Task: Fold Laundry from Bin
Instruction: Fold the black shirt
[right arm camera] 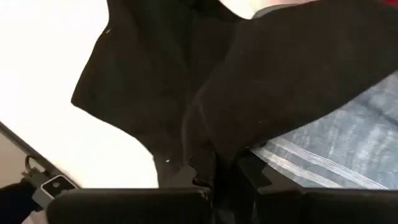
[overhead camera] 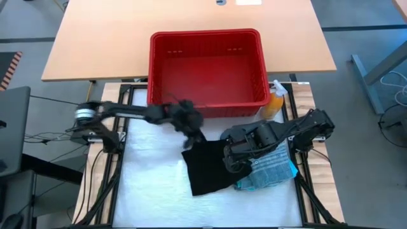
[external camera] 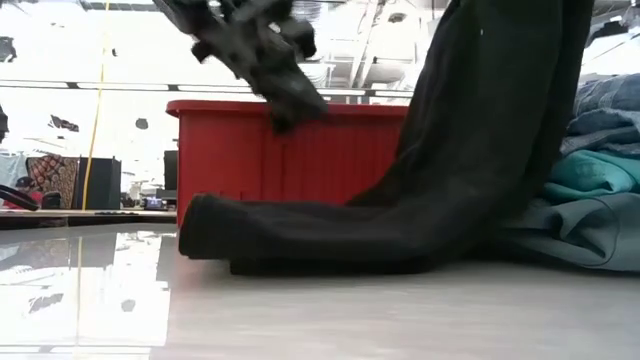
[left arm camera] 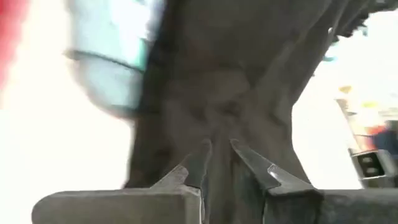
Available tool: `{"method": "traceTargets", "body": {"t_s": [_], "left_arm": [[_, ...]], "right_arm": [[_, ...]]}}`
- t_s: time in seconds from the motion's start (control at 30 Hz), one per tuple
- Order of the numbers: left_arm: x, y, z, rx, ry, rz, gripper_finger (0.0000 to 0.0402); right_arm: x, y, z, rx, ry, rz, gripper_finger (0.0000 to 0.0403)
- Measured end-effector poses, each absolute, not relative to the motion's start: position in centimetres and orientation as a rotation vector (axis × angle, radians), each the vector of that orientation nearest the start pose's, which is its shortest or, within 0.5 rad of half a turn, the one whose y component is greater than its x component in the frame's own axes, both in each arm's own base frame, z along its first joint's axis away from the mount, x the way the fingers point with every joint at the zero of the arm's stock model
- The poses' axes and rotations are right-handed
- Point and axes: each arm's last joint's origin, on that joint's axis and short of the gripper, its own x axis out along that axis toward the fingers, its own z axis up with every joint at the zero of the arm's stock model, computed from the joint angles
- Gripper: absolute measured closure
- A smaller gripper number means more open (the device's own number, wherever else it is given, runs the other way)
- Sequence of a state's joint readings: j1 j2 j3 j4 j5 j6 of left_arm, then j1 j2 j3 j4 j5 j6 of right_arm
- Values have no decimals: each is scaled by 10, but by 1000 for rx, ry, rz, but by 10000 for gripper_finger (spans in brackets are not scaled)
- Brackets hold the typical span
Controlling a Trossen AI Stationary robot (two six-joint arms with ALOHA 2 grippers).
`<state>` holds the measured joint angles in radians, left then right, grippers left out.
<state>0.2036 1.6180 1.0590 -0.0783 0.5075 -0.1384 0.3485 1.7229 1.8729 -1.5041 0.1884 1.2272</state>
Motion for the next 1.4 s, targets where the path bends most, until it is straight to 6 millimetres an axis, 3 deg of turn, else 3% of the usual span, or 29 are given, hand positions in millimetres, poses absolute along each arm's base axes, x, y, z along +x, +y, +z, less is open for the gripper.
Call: {"method": "traceTargets", "body": {"t_s": [0.1,0.2,0.37,0.53,0.67,0.9,1.17,1.4], "left_arm": [[301,61,260,-249,610,-146,369],[266,55,265,-230,581,-93,377],[222,40,245,-360,527,-75,388],[196,34,245,-402,457,-32,395],[185,32,257,-393,395,-27,398],[174,31,264,-384,362,16,398],[170,28,246,-407,552,11,398],[177,3,239,-425,651,-331,398]], "right_arm": [[298,102,367,695,1153,-661,357],[306,100,366,694,1111,-631,357],[345,92,345,635,1061,-551,357],[389,86,316,605,1025,-438,357],[423,83,281,598,1034,-339,357],[461,81,224,629,1075,-207,357],[463,104,236,494,987,-47,357],[462,112,244,455,961,9,357]]}}
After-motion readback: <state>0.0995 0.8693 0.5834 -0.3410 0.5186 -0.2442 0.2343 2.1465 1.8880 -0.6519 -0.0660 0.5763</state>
